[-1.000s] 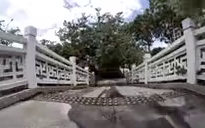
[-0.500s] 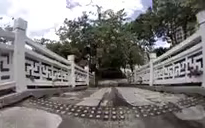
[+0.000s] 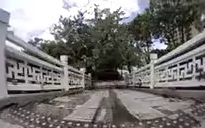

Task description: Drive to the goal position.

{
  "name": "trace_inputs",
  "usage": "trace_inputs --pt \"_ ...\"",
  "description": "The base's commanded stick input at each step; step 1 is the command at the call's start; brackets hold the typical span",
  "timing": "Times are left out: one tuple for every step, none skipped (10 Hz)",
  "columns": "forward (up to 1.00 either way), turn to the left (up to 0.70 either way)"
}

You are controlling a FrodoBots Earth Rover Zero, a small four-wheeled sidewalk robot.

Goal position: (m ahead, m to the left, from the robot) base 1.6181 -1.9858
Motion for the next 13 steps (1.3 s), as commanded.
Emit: trace_inputs --pt "0.7 0.0" --pt "0.7 0.0" --pt "0.7 0.0" --pt "0.7 0.0" --pt "0.7 0.0" --pt "0.7 0.0" --pt "0.7 0.0" --pt "0.7 0.0" --pt "0.7 0.01" --pt "0.7 0.08" --pt "0.7 0.14" --pt "0.7 0.14" --pt "0.7 0.14"
